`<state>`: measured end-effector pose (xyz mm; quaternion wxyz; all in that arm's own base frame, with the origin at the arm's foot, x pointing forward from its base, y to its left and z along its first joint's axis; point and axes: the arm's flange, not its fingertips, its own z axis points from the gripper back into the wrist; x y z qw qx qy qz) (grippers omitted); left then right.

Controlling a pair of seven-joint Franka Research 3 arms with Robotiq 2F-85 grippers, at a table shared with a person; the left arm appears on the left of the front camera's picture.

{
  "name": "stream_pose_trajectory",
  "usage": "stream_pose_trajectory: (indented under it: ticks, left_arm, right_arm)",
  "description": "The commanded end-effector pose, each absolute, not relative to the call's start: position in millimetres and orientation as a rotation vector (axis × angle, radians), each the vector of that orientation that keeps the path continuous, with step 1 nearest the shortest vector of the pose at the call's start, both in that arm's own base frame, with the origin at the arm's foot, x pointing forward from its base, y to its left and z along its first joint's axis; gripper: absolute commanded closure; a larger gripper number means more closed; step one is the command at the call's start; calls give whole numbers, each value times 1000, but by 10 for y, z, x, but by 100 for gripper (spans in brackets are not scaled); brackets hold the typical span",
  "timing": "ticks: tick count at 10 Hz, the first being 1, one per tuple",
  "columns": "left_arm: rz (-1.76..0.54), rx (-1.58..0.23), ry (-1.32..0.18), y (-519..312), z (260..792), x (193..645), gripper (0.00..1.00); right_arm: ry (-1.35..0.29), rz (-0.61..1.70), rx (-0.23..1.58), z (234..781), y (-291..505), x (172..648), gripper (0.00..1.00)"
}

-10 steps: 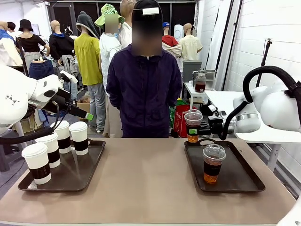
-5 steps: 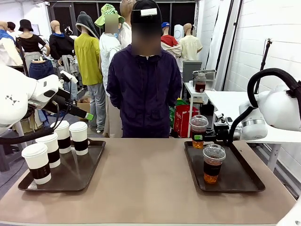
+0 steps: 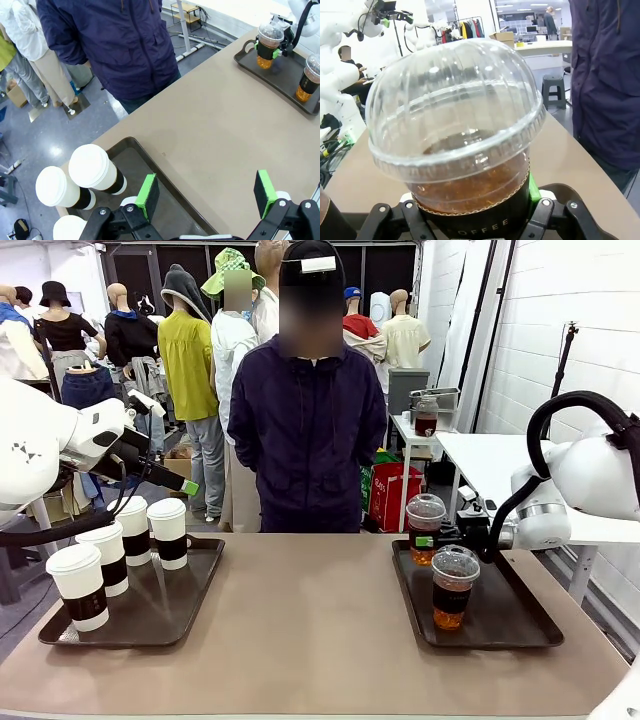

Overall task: Distribute the coffee onto the tray.
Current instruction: Pick up another iced Americano from the middle of the table and place it on the right Handle tray.

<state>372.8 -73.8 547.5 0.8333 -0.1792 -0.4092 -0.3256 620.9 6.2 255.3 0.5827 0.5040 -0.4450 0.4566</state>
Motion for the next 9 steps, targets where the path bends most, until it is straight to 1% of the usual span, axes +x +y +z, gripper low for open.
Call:
stream_pose_trajectory:
  ticks: [1,5,8,9]
  left_arm:
    - [-687,-390,-866,-722,5468,3733,0]
    - [-687,-390,-866,-722,5468,3733,0]
    - [-687,-390,-866,-722,5468,3733,0]
    - [-687,-390,-866,-722,5468,3733,0]
  right_arm:
    - [-1089,1069,1199,2509,75,6240,20]
    - [-1113,1088,1179,2347,78,6269,20]
    - [-1101,1087,1157,2299,91,6286,20]
    - [-1092,1083,1154,2299,97,6292,8]
